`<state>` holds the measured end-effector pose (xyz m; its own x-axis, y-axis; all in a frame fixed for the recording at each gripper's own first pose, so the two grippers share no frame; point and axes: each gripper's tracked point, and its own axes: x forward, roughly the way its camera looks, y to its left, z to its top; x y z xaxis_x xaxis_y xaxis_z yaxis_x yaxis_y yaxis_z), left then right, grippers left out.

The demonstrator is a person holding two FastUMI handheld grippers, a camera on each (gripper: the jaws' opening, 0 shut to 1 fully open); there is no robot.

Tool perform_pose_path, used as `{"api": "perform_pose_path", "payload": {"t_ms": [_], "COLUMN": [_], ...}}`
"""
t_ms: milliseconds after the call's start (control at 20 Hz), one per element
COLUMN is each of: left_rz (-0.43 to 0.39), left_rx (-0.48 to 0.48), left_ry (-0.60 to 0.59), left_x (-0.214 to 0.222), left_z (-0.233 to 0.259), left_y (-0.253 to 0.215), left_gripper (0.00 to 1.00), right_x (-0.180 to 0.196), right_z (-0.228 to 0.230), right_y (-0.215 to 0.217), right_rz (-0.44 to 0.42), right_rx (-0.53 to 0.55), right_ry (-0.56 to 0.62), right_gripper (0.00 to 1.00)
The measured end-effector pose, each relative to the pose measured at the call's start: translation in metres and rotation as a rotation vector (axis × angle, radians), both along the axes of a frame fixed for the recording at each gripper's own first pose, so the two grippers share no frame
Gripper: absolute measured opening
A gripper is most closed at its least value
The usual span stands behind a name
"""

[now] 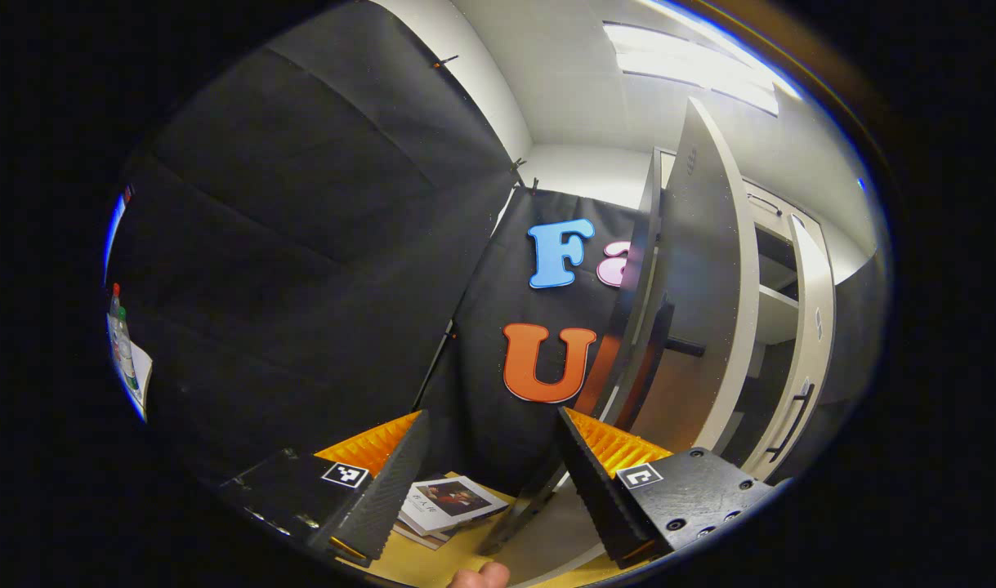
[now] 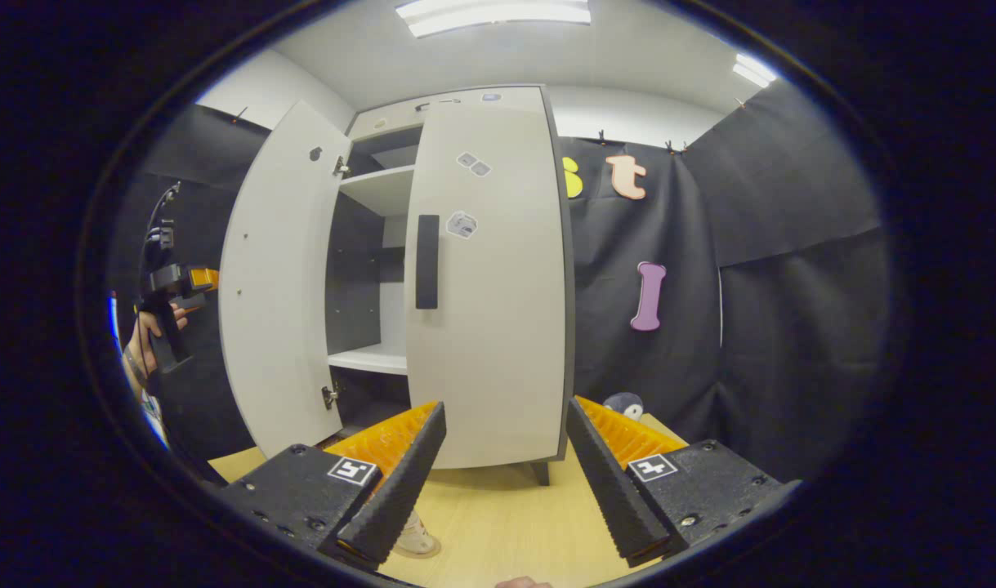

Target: Grasp the bottle in the cabinet with the left hand and place it on the coaster, then close the right door with the right hand and the left door with the left hand.

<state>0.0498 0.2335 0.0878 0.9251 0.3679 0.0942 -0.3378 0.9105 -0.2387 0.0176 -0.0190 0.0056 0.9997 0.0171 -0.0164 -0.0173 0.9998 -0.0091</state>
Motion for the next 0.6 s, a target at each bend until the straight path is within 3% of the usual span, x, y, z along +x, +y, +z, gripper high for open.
{"api": "perform_pose_path", "payload": {"t_ms": [400,450,550,600], "left_rz": [-0.083,-0.099,-0.139,-0.162], "left_rx": [0.002,-0.002,-0.015,-0.021], "left_ry": [0.013,0.011,0.012,0.014], "left_x": [0.006,0.007,0.011,0.013], "left_z": [-0.002,-0.003,-0.004,-0.006], "left_y": [-0.045,-0.053,-0.071,-0.080], "left_gripper": [0.93,0.99,0.99,0.93], "right_x": [-0.003,-0.004,-0.006,-0.008], "right_z": [-0.004,-0.004,-0.002,-0.002], "right_y": [-0.005,-0.008,-0.015,-0.018], "right_rz": [-0.005,-0.011,-0.027,-0.037], "right_rx": [0.016,0.015,0.012,0.011], "right_ry": [-0.004,-0.003,-0.006,-0.009], "right_gripper": [0.94,0.97,0.97,0.97]}}
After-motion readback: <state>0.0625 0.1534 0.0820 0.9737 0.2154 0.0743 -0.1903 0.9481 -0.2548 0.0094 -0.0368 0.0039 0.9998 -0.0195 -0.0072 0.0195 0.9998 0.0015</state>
